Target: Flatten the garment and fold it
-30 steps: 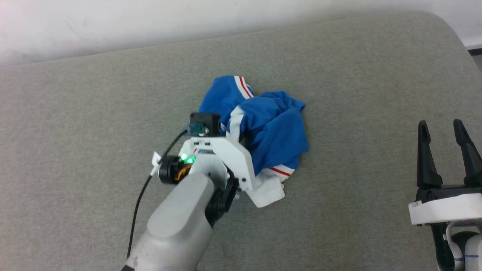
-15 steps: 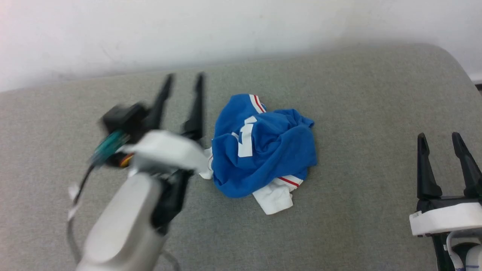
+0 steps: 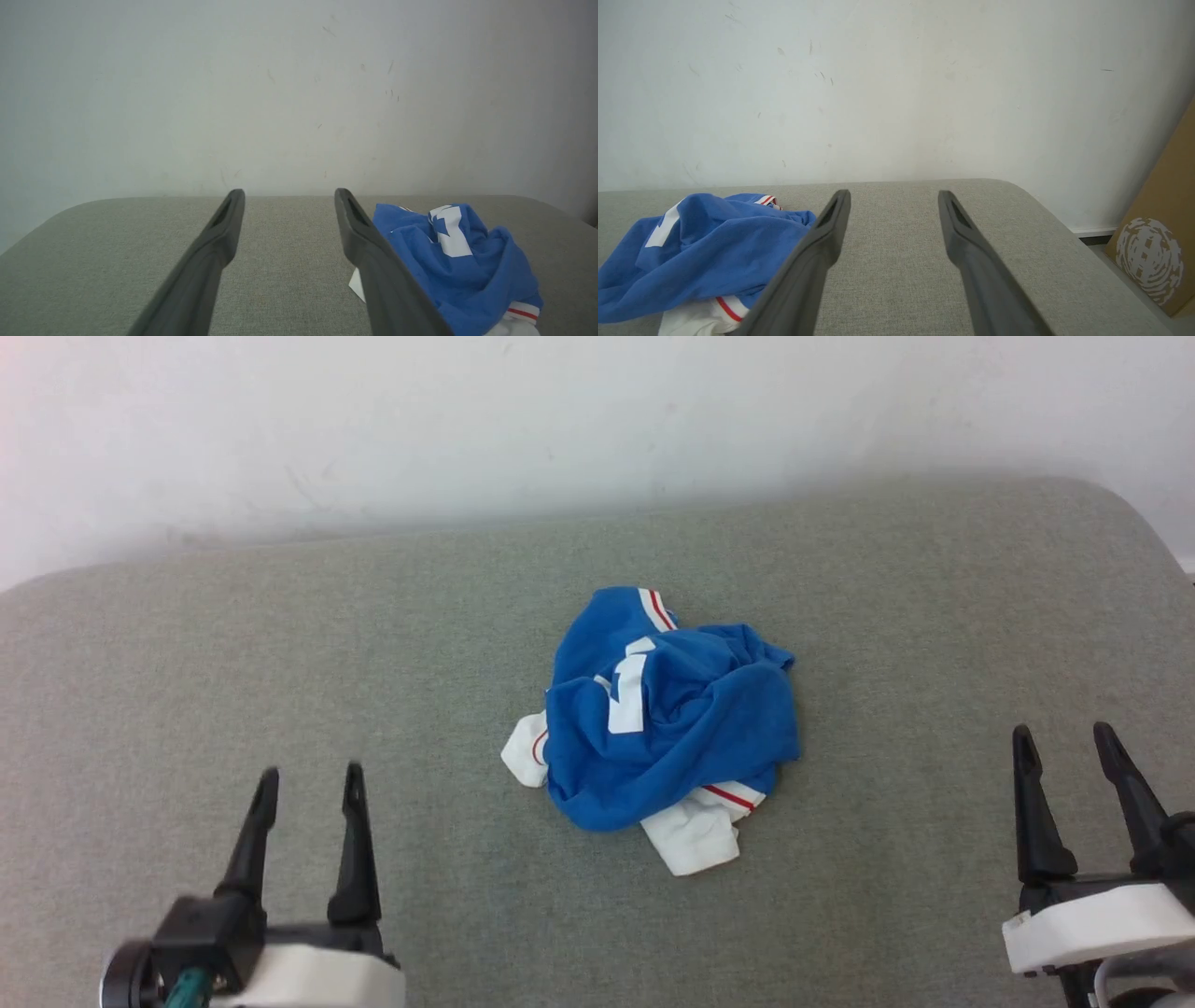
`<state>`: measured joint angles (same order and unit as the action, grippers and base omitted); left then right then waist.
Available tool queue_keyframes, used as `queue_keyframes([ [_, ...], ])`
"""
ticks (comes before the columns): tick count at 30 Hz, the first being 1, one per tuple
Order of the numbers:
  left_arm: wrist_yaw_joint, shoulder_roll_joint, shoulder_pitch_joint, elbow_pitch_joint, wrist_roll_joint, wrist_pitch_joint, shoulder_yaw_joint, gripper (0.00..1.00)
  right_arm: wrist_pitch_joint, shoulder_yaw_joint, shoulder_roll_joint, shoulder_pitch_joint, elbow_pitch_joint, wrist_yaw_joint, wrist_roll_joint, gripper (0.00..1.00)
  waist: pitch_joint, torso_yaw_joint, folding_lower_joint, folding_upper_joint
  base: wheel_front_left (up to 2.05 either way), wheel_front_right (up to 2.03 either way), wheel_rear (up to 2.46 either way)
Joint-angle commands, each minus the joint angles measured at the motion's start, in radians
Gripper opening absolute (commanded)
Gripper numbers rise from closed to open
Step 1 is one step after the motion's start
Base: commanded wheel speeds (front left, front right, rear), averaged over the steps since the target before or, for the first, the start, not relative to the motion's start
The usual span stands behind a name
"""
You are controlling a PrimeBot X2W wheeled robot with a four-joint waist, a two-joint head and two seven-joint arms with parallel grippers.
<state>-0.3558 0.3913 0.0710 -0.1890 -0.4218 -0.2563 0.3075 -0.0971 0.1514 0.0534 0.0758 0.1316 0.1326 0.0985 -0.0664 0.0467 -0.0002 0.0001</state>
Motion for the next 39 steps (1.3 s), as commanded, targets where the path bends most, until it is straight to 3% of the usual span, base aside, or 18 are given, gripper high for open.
queue_keyframes([
  [1, -0.003, -0.023, 0.025, -0.014, 0.011, -0.005, -0.019, 1.0, 0.005, -0.005, -0.003, 0.012, 0.002, -0.002, 0.007, 1.0, -0.001, -0.008, 0.0002, -0.0001, 0.0, 0.0, 0.0],
  [8, 0.054, -0.093, 0.033, -0.024, 0.052, -0.005, -0.051, 1.0, 0.04, -0.089, -0.003, -0.046, 0.026, -0.002, -0.013, 1.0, -0.027, -0.041, 0.0002, -0.0001, 0.0, 0.0, 0.0],
  [15, 0.109, -0.158, -0.01, 0.009, 0.083, -0.005, -0.054, 1.0, 0.236, -0.235, -0.003, -0.135, -0.067, -0.002, -0.002, 1.0, -0.075, -0.081, 0.0002, -0.0001, 0.0, 0.0, 0.0],
  [22, 0.149, -0.208, -0.031, 0.035, 0.108, -0.005, -0.069, 1.0, 0.417, -0.25, -0.001, -0.174, -0.17, -0.002, -0.014, 1.0, -0.128, -0.129, 0.0002, -0.0001, 0.0, 0.0, 0.0],
  [31, 0.214, -0.278, -0.069, 0.076, 0.15, -0.005, -0.096, 1.0, 0.473, -0.242, -0.002, -0.22, -0.291, -0.002, -0.041, 1.0, -0.18, -0.187, 0.0002, -0.0001, 0.0, 0.0, 0.0],
  [32, 0.22, -0.283, -0.071, 0.081, 0.154, -0.005, -0.099, 1.0, 0.487, -0.235, -0.003, -0.222, -0.31, -0.002, -0.035, 0.79, -0.179, -0.19, 0.0002, -0.0001, 0.0, 0.0, 0.0],
  [33, 0.226, -0.288, -0.072, 0.086, 0.158, -0.005, -0.101, 1.0, 0.5, -0.231, -0.003, -0.223, -0.327, -0.002, -0.029, 0.14, -0.178, -0.193, 0.0002, -0.0001, 0.0, 0.0, 0.0],
  [34, 0.231, -0.292, -0.073, 0.091, 0.16, -0.005, -0.105, 1.0, 0.503, -0.233, -0.003, -0.225, -0.337, -0.002, -0.025, 0.0, -0.175, -0.195, 0.0002, -0.0001, 0.0, 0.0, 0.0],
  [39, 0.249, -0.305, -0.061, 0.109, 0.174, -0.005, -0.13, 1.0, 0.467, -0.205, -0.003, -0.225, -0.347, -0.002, -0.008, 0.0, -0.137, -0.184, 0.0002, -0.0001, 0.0, 0.0, 0.0],
])
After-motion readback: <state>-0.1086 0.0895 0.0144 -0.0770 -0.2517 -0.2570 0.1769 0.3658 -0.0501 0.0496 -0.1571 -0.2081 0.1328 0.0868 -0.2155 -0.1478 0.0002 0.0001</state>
